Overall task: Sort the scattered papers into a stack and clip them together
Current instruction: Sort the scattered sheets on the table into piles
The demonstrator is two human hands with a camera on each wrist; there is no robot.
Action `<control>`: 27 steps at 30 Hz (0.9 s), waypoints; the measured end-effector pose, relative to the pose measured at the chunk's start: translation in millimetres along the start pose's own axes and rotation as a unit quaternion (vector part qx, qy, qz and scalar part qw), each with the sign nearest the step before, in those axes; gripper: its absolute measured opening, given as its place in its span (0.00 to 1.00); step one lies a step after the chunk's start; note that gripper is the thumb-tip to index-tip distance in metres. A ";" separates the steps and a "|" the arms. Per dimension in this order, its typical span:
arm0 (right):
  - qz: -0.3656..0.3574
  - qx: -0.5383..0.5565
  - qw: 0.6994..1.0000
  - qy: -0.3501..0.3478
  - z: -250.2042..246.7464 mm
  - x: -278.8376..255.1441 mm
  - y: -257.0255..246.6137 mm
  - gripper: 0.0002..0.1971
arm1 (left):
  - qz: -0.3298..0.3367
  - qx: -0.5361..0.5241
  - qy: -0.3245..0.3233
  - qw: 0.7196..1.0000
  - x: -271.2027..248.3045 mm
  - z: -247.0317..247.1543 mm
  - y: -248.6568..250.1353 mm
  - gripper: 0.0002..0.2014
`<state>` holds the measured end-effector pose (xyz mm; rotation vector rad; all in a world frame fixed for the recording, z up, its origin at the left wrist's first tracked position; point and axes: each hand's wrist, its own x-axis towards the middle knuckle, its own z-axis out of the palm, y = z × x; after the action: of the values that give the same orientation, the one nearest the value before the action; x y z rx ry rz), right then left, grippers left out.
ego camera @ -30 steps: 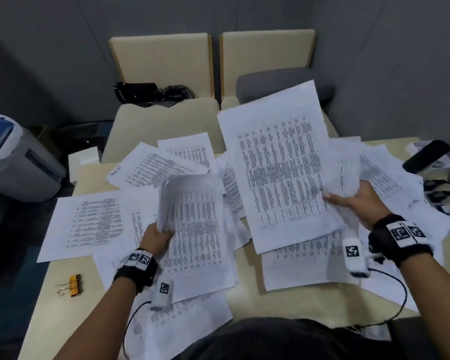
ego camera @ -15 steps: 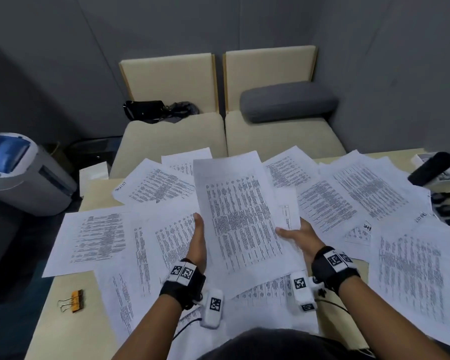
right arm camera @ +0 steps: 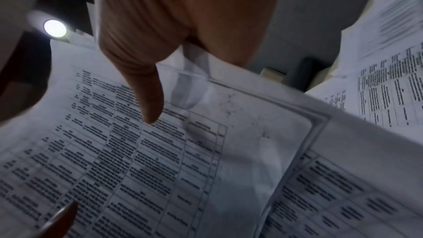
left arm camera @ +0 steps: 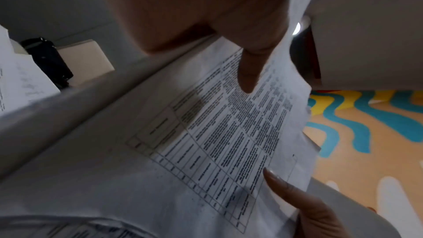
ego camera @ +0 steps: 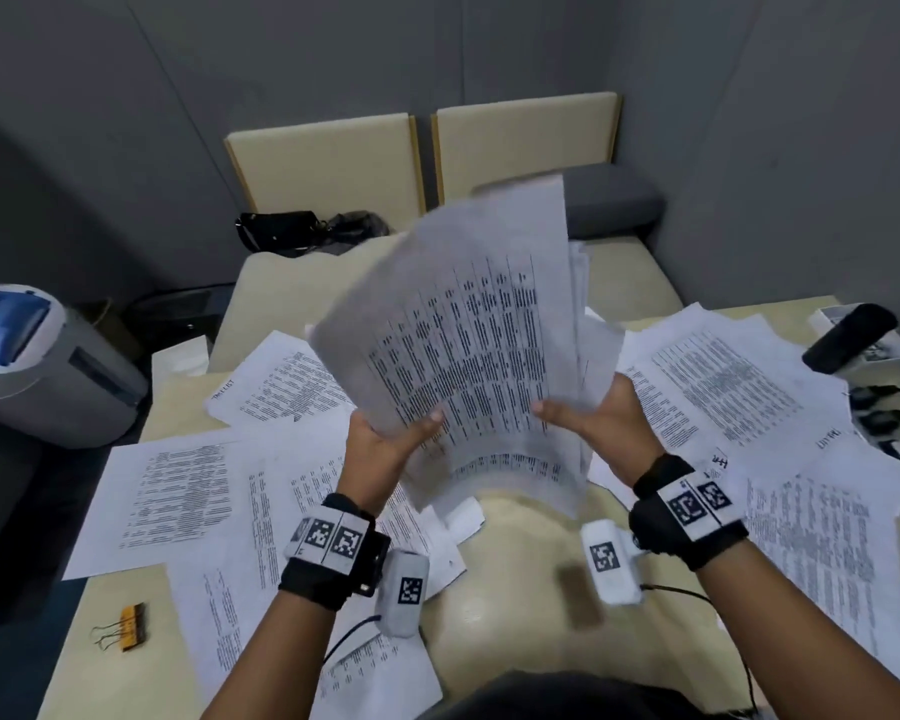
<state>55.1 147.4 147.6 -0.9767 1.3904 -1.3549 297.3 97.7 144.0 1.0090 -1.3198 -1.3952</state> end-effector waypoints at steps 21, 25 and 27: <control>0.141 -0.009 0.985 0.101 -6.3 11.8 93.7 0.21 | -0.112 0.264 0.013 0.958 17.2 51.1 -82.5 0.07; 0.124 -0.013 0.981 0.149 -48.6 19.2 90.3 0.19 | -0.068 0.343 -0.044 0.936 43.1 77.6 -85.6 0.11; 0.128 -0.035 0.984 0.118 -79.0 17.4 91.8 0.18 | -0.071 0.369 -0.074 0.924 54.6 86.7 -91.3 0.12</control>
<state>-19.7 157.5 51.4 -0.6693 1.6886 -1.2639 192.8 62.9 62.1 1.5332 -1.9912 -1.0930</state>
